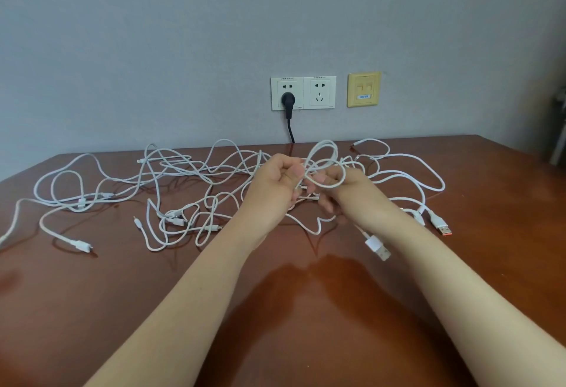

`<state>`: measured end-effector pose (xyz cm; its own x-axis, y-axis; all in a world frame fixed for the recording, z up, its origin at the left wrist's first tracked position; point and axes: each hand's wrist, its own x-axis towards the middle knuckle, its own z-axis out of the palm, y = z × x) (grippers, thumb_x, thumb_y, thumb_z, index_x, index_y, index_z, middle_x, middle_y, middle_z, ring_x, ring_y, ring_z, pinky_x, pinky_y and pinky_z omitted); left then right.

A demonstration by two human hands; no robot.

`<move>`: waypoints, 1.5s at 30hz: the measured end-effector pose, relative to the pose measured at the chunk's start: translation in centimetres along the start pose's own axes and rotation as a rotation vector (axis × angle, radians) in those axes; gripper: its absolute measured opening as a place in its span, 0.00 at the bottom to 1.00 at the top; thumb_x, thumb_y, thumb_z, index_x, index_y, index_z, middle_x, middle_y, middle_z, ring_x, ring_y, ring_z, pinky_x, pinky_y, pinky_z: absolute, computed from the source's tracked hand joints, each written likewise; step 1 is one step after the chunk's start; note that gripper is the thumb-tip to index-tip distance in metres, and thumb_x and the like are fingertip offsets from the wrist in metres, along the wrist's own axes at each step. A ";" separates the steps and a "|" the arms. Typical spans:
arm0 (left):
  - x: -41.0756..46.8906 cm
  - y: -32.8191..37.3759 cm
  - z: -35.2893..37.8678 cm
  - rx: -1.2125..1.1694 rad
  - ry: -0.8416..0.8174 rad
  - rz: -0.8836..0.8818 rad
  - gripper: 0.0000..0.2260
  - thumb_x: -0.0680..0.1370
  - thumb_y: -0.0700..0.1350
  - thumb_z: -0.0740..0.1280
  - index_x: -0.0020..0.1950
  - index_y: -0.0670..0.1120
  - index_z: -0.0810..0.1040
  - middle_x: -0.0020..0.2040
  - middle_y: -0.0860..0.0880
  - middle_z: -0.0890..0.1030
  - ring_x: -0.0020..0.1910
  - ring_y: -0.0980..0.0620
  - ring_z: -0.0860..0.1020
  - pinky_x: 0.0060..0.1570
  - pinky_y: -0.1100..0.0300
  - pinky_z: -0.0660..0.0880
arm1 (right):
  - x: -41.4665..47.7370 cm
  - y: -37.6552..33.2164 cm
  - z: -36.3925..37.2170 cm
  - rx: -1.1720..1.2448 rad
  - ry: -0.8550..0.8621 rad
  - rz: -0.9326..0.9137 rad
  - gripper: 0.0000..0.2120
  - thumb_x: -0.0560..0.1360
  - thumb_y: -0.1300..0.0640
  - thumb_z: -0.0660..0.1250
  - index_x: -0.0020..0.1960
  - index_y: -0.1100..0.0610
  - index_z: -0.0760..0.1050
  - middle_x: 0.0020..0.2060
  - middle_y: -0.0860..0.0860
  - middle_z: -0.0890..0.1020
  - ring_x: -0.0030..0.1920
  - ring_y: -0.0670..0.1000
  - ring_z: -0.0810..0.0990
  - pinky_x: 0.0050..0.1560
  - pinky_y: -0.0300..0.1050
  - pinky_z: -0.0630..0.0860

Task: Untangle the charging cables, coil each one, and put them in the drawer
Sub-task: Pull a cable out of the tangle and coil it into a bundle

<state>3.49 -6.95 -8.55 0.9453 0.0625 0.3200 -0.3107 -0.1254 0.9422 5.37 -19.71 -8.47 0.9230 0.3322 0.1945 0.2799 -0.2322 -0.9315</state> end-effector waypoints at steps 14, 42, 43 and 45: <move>0.2 -0.5 -0.7 0.386 0.127 0.132 0.10 0.78 0.34 0.59 0.45 0.50 0.71 0.38 0.58 0.75 0.34 0.63 0.74 0.33 0.72 0.67 | -2.2 -1.6 1.1 -0.947 0.176 -0.589 0.11 0.80 0.54 0.55 0.53 0.55 0.76 0.48 0.53 0.78 0.48 0.57 0.76 0.36 0.45 0.60; -1.5 0.1 0.3 0.316 -0.216 0.132 0.07 0.79 0.45 0.64 0.42 0.52 0.71 0.37 0.56 0.78 0.36 0.54 0.75 0.39 0.63 0.68 | -0.7 -1.5 -3.6 -0.001 0.017 0.218 0.11 0.76 0.57 0.65 0.35 0.57 0.77 0.19 0.46 0.69 0.18 0.43 0.61 0.20 0.35 0.56; -1.5 0.3 0.4 0.222 -0.239 0.109 0.07 0.79 0.42 0.63 0.41 0.50 0.71 0.31 0.58 0.77 0.30 0.59 0.72 0.36 0.65 0.66 | -0.6 -1.3 -3.8 0.117 -0.038 0.275 0.13 0.76 0.58 0.63 0.34 0.57 0.77 0.18 0.46 0.69 0.18 0.43 0.58 0.20 0.33 0.53; -1.5 0.4 0.5 0.039 -0.253 0.058 0.08 0.79 0.37 0.62 0.41 0.46 0.70 0.24 0.57 0.73 0.25 0.60 0.66 0.30 0.67 0.60 | -0.4 -0.9 -3.8 0.323 -0.078 0.350 0.18 0.77 0.61 0.59 0.31 0.56 0.78 0.20 0.48 0.70 0.18 0.42 0.58 0.21 0.32 0.52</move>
<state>2.02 -7.55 -8.69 0.9223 -0.1950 0.3335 -0.3655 -0.1601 0.9170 5.76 -23.07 -6.54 0.9212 0.3549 -0.1595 -0.1517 -0.0501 -0.9872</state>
